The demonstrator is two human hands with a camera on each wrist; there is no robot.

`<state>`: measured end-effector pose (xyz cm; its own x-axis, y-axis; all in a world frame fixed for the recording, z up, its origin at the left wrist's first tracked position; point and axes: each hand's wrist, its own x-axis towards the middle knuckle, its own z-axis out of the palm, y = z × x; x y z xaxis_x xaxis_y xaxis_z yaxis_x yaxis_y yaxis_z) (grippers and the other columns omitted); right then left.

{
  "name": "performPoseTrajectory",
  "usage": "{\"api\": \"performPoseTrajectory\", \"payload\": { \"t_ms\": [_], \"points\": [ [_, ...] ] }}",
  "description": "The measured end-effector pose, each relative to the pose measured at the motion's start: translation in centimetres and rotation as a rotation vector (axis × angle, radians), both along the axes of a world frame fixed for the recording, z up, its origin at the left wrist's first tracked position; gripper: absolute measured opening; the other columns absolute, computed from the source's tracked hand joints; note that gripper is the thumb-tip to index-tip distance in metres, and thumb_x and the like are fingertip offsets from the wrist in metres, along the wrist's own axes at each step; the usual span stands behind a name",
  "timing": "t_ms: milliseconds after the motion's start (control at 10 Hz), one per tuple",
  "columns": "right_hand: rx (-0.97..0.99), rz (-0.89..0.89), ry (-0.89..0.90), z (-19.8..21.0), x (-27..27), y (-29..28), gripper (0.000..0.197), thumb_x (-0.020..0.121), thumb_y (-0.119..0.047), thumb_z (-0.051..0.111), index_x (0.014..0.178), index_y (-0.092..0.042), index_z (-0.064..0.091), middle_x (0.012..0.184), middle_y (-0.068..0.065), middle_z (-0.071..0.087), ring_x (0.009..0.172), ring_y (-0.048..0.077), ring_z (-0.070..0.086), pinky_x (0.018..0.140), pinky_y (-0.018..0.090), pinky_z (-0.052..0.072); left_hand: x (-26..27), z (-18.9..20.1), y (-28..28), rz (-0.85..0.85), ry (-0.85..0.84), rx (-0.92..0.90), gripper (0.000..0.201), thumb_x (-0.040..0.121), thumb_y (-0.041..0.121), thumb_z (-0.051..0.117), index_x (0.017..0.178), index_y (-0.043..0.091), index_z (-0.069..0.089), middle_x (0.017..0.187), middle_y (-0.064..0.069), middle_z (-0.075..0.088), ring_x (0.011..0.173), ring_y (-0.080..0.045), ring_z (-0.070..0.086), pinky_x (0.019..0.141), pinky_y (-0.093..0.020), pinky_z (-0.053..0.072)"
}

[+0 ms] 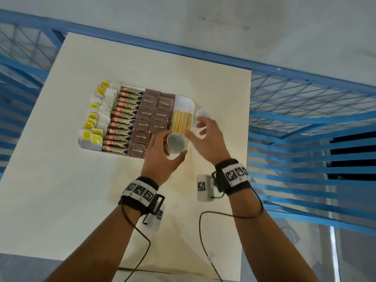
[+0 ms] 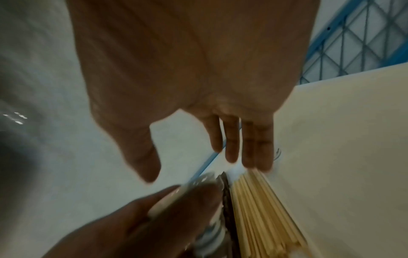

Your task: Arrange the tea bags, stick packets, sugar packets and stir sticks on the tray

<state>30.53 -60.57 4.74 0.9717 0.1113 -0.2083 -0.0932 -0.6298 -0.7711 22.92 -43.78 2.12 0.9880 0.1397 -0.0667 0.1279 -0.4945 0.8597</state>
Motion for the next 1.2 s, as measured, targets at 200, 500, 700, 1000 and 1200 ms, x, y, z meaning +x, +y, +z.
{"api": "performPoseTrajectory", "payload": {
  "t_ms": [200,500,700,1000,1200],
  "points": [
    [0.058,0.146,0.014,1.0,-3.2,1.8,0.062,0.071,-0.036,0.088,0.124,-0.021,0.059,0.116,-0.002,0.061,0.101,0.011,0.06,0.087,0.023,0.051,0.3,0.7,-0.9,-0.023,-0.049,-0.038,0.078,0.064,0.008,0.094,0.129,0.013,0.052,0.125,0.005,0.049,0.102,-0.01,0.056,0.084,-0.02,0.053],
    [-0.08,-0.306,-0.026,-4.4,-0.3,0.5,0.065,0.074,-0.026,0.082,0.129,-0.008,0.054,0.122,0.006,0.055,0.111,0.025,0.055,0.092,0.027,0.045,-1.9,0.1,1.0,-0.149,0.036,0.062,0.04,0.09,0.023,0.072,0.125,0.02,0.053,0.115,0.006,0.054,0.094,-0.007,0.059,0.083,-0.031,0.058],
    [-0.129,-0.317,0.044,-7.2,-0.4,0.8,0.067,0.077,-0.025,0.08,0.134,-0.006,0.049,0.129,0.011,0.049,0.117,0.029,0.052,0.095,0.028,0.043,-3.6,-1.1,2.7,-0.163,0.09,0.1,0.034,0.093,0.019,0.068,0.125,0.025,0.057,0.109,0.01,0.06,0.092,-0.004,0.063,0.073,-0.012,0.044],
    [-0.159,-0.284,0.062,-7.4,-1.8,0.7,0.087,0.079,-0.033,0.081,0.145,-0.003,0.035,0.139,0.019,0.046,0.126,0.034,0.045,0.104,0.04,0.039,-4.6,-1.4,4.4,-0.194,0.194,0.158,0.025,0.096,0.021,0.064,0.12,0.027,0.057,0.098,0.015,0.063,0.09,-0.004,0.064,0.074,-0.015,0.045],
    [-0.197,-0.285,0.144,-7.9,-4.9,-0.2,0.076,0.078,-0.021,0.077,0.141,-0.005,0.039,0.135,0.016,0.047,0.122,0.034,0.046,0.105,0.04,0.036,-6.2,-1.3,5.9,-0.227,0.234,0.192,0.02,0.095,0.019,0.063,0.115,0.025,0.06,0.091,0.015,0.063,0.085,-0.004,0.063,0.074,-0.02,0.048]
  ]
}}
